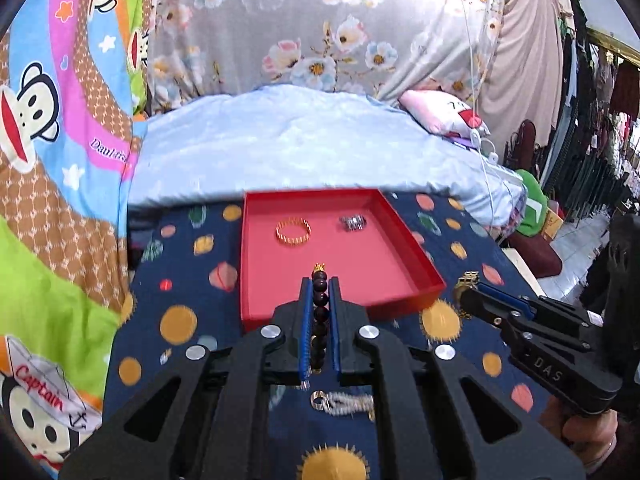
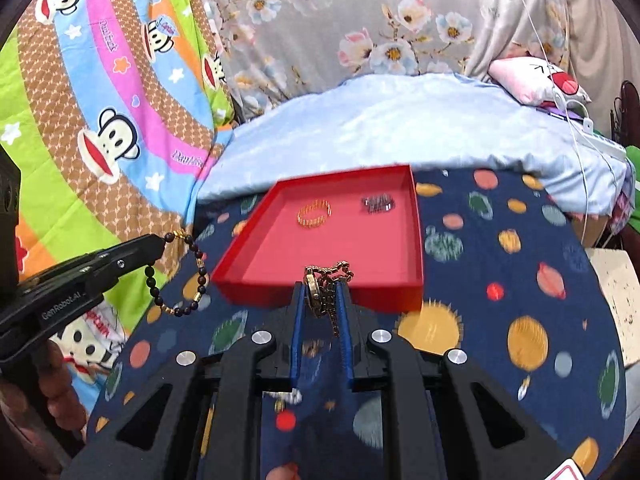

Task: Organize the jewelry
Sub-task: 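Lower the bead bracelet into the tray with the left tool while the right tool releases the chain there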

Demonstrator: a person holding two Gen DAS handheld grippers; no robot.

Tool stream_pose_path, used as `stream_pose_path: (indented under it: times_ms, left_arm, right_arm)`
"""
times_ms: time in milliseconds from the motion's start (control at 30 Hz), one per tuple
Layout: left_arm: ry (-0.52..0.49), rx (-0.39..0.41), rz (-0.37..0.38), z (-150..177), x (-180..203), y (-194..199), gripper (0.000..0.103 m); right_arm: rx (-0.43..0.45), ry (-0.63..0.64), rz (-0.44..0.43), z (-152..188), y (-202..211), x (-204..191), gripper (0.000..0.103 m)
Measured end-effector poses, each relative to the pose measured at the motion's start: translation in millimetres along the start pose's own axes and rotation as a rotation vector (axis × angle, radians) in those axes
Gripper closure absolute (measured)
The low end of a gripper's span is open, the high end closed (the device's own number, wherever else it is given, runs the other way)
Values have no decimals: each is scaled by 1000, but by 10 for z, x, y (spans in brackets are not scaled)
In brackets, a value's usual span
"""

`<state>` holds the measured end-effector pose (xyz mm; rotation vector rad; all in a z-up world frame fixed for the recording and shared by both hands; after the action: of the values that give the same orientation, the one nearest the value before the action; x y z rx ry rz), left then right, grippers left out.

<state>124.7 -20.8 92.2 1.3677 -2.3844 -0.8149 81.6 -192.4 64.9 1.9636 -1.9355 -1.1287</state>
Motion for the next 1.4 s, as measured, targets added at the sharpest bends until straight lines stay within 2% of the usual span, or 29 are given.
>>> stream_pose_path:
  times_ms: [333, 500, 667, 1033, 1400]
  left_arm:
    - [5, 44, -34, -418, -138, -406, 96]
    - [32, 20, -29, -530, -241, -766, 96]
    - [45, -6, -18, -548, -297, -1079, 96]
    - [42, -76, -34, -455, -310, -1628, 96]
    - [62, -123, -43, -350, -391, -1901, 96]
  right_arm:
    - [17, 17, 7, -488, -401, 13, 89]
    - [-16, -10, -7, -694, -747, 62, 89]
    - [-29, -7, 19, -826, -1065, 120, 89]
    - [-70, -12, 60, -854, -1566, 284, 89]
    - [-115, -4, 73, -789, -1845, 347, 89]
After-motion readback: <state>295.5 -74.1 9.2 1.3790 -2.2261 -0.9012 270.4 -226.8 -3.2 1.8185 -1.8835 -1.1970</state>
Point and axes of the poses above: each gripper's, at about its wrist camera, not at the fingertips, and y roughly against the way its jaws point, x to its right, z to its underside, the point moved 3 cm from there along -y, roughly the way its jaws point, and after that the axes turned 11 degrees about -y, right-handed, at the moved point
